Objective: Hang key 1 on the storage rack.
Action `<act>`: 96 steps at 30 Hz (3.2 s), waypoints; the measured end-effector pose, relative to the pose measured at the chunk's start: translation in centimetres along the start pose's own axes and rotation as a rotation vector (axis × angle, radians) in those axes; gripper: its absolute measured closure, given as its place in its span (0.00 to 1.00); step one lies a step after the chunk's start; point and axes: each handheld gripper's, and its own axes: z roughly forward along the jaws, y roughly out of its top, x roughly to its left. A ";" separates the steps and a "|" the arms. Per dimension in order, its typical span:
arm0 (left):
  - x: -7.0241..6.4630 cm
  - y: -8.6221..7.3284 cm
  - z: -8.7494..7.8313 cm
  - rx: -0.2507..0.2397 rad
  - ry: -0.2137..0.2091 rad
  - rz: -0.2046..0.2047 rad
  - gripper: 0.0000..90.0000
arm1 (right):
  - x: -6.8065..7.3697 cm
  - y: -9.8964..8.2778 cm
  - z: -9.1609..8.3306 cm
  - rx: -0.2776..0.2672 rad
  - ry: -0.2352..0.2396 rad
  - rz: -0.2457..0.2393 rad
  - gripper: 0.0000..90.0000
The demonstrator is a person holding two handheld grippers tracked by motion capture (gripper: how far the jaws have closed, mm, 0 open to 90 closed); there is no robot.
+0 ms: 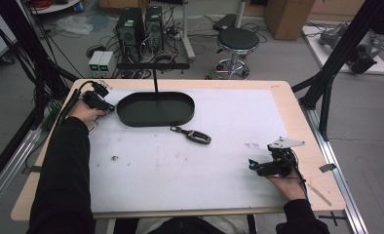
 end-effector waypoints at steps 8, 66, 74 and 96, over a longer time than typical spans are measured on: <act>0.2 0.1 -2.1 -0.060 -0.015 -0.014 0.96 | 0.1 0.0 -0.1 -0.004 -0.004 0.000 0.01; -6.3 5.7 -17.8 -0.374 -0.079 0.128 0.96 | 0.5 1.1 0.3 -0.031 0.054 -0.023 0.01; -6.6 6.9 -16.9 -0.444 -0.055 0.121 0.96 | 0.3 0.9 0.1 -0.028 0.049 -0.014 0.01; -9.1 11.5 -16.7 -0.525 -0.067 0.193 0.96 | 0.2 0.7 -0.2 -0.035 0.045 -0.019 0.01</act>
